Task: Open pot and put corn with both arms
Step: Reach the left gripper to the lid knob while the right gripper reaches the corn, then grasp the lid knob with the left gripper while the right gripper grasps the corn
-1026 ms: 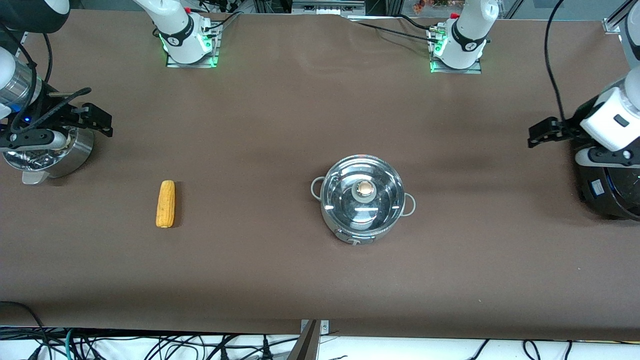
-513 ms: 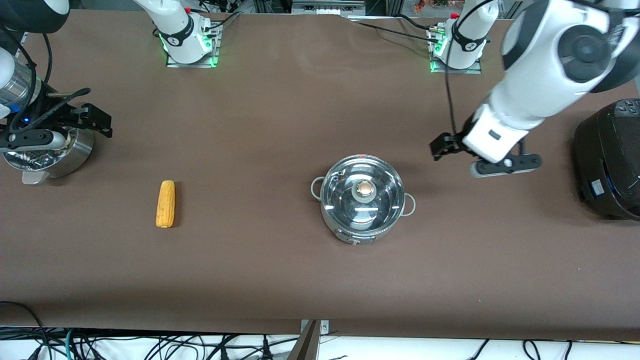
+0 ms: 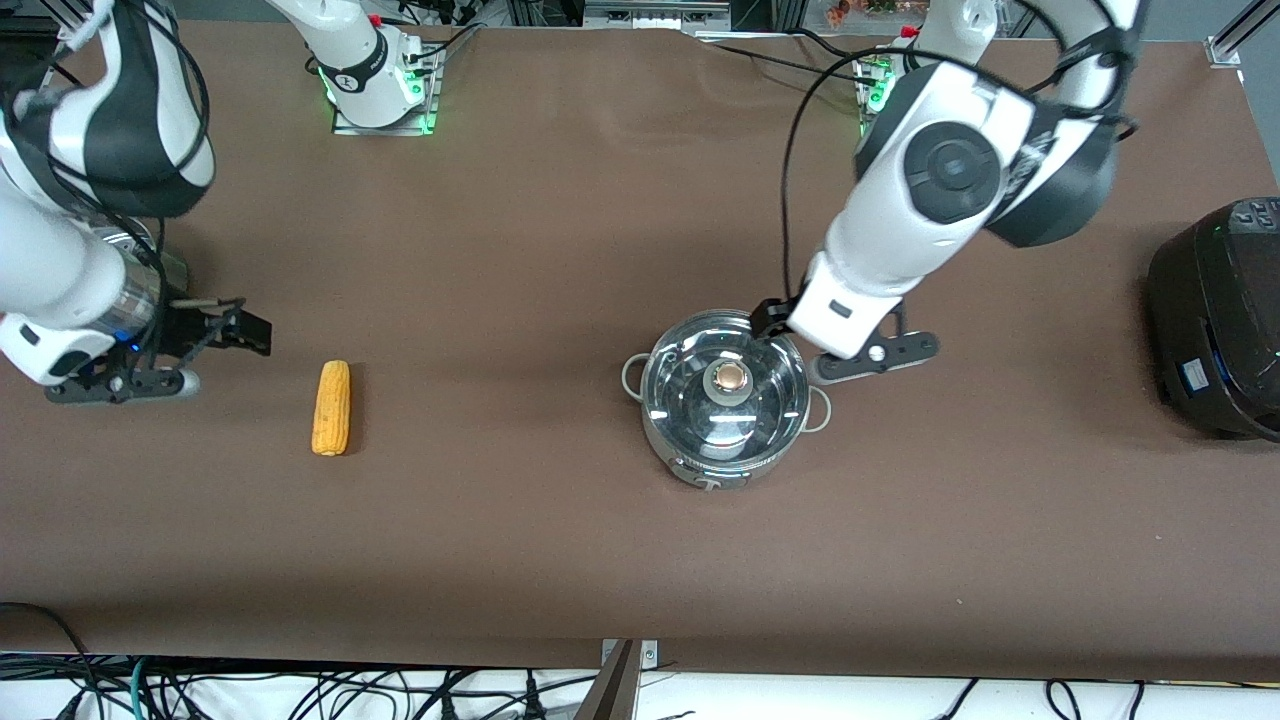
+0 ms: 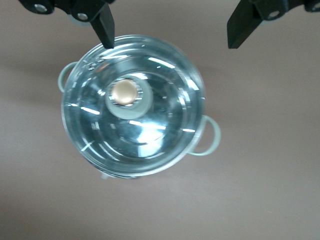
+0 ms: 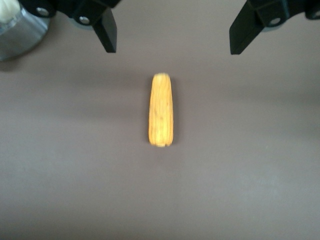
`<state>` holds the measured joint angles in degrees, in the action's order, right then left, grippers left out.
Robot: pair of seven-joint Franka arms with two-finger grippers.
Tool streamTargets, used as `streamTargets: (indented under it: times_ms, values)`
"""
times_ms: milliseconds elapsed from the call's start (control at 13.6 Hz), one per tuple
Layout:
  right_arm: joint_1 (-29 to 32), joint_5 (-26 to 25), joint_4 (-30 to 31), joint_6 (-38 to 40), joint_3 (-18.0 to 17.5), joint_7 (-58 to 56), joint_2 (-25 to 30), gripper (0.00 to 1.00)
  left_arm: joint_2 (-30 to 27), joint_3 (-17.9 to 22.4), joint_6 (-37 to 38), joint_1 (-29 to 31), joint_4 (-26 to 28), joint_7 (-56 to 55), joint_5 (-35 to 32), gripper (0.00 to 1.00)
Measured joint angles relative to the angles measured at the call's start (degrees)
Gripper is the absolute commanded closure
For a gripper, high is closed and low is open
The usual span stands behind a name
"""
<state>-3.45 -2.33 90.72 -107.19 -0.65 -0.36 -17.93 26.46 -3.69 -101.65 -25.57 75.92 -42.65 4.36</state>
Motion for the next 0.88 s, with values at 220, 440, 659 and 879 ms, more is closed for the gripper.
streamTargets:
  times_ms: [220, 440, 659, 879]
  values:
    - [0.05, 0.02, 0.08, -7.43, 0.00, 0.00, -6.16, 0.00, 5.46, 1.03, -5.74, -3.80, -1.41, -1.57, 0.00, 0.00]
    - [0.07, 0.02, 0.62, -14.63, -0.01, -0.02, -11.66, 0.00, 9.12, 1.37, -10.09, -4.81, -1.65, -1.49, -0.89, 0.00]
    - [0.06, 0.02, 1.30, -20.02, -0.07, -0.03, -15.76, 0.00, 10.22, 1.50, -11.45, -4.80, -1.68, -0.19, -2.14, 0.00]
    - [0.06, 0.03, 2.21, -22.92, -0.09, -0.04, -18.32, 0.00, 10.40, 1.54, -11.71, -4.82, -1.67, 0.96, -2.19, 0.00]
